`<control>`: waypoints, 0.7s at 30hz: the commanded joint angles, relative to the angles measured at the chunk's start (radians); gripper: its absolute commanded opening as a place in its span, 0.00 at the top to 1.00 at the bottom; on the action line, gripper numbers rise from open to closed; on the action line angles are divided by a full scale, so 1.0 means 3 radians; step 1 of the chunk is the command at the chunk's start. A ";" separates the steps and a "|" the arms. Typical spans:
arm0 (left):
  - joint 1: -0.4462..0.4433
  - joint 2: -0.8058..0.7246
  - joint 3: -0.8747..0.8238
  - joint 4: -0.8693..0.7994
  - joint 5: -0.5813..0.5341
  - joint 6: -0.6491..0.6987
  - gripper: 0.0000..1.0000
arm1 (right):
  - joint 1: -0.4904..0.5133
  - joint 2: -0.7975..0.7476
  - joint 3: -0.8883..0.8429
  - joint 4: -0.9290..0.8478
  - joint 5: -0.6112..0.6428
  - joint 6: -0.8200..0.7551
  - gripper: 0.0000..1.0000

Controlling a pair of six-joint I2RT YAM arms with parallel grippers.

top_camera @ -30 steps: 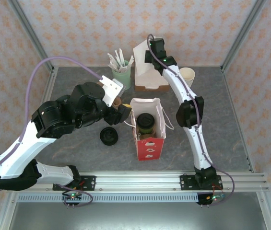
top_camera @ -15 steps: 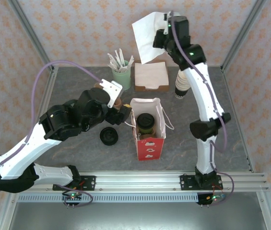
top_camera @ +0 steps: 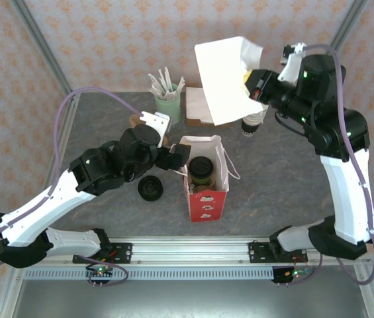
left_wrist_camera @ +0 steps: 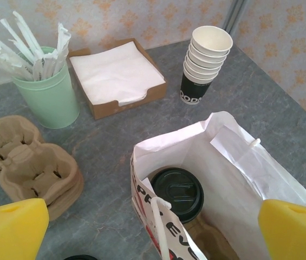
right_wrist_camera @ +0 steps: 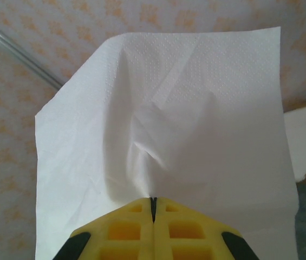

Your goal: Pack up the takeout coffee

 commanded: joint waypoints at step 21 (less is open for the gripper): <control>0.0194 -0.0141 -0.0414 0.0116 0.0543 -0.0585 0.29 | 0.0895 -0.0753 -0.2328 0.0918 -0.0413 0.1309 1.00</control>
